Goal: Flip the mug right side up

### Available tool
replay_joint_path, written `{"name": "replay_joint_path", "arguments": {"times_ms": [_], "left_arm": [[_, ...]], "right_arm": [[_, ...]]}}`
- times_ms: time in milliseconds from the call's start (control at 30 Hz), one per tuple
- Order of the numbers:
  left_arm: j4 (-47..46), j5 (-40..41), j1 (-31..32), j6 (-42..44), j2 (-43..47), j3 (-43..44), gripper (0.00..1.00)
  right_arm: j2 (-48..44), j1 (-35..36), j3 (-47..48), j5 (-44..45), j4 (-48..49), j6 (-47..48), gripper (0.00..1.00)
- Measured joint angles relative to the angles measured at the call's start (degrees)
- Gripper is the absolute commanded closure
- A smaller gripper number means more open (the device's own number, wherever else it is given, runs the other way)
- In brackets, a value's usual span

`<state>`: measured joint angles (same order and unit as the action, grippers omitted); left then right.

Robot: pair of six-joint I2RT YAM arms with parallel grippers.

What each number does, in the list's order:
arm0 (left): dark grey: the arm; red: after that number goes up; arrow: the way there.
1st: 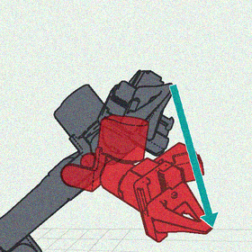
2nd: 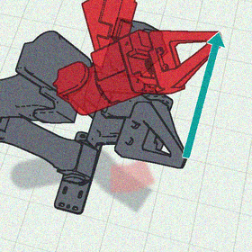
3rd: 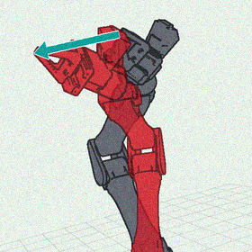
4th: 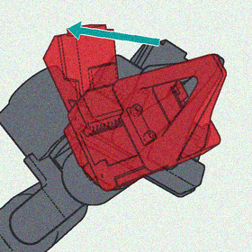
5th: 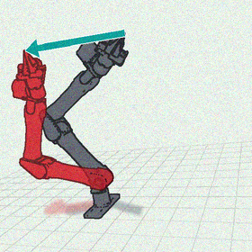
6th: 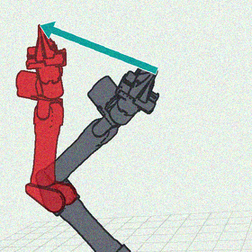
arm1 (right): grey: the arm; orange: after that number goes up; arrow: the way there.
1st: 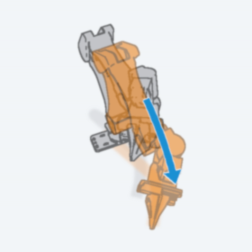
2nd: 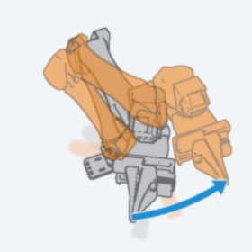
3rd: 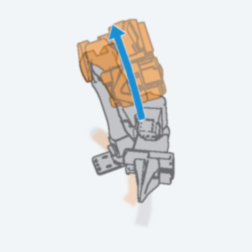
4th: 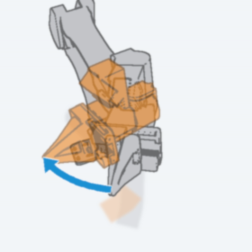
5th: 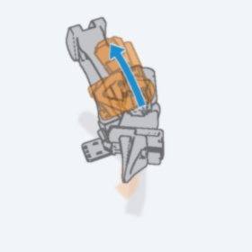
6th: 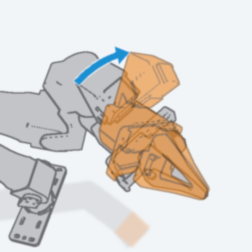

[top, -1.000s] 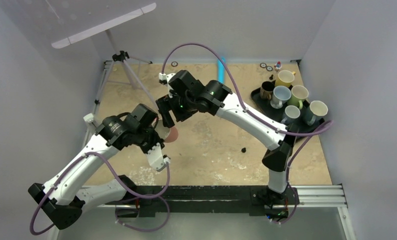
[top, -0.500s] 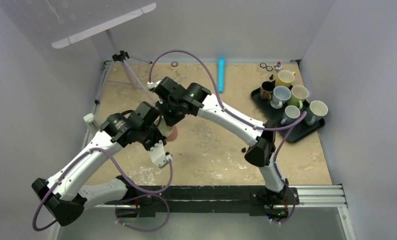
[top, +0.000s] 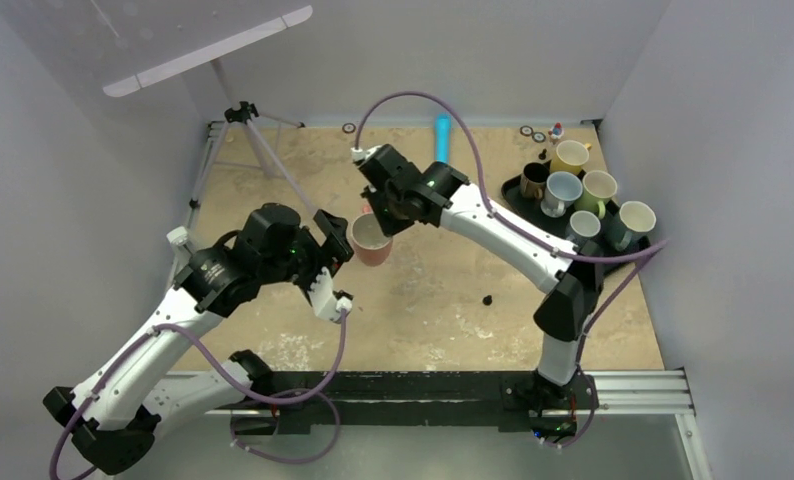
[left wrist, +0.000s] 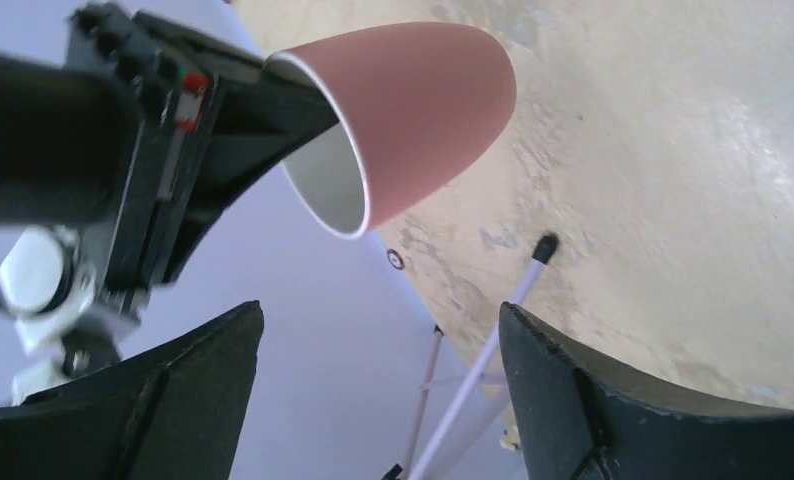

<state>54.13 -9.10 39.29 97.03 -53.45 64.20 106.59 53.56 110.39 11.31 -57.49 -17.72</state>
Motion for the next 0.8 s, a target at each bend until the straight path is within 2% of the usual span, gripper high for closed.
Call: {"name": "replay_joint_path", "arguments": {"times_ms": [67, 267, 400, 567, 667, 800], "left_arm": [[-2.4, -1.4, 0.0, -1.2, 1.2, -0.4, 0.03], [-5.5, -4.5, 0.0, -8.7, 1.7, -0.5, 0.01], [-5.4, -5.1, 0.0, -17.0, 1.7, -0.5, 0.01], [-5.6, -5.5, 0.0, -29.9, 1.6, -0.5, 0.01], [-6.8, -5.1, 0.0, -37.4, 1.6, -0.7, 0.01], [-7.6, -3.1, 0.0, -49.0, 0.8, -1.0, 0.00]], "right_arm": [[-2.4, -2.4, -3.8, 0.0, 2.1, -0.5, 1.00], [-14.6, -11.8, -21.5, -0.5, 9.5, -3.3, 1.00], [-28.2, -25.6, -37.3, -0.5, 15.2, -5.4, 1.00], [-42.1, -43.5, -50.9, 1.2, 20.0, -7.0, 1.00], [-46.9, -50.4, -57.0, -0.8, 23.5, -7.8, 1.00], [-47.8, -60.3, -62.2, -3.3, 27.1, -8.3, 1.00]]}}
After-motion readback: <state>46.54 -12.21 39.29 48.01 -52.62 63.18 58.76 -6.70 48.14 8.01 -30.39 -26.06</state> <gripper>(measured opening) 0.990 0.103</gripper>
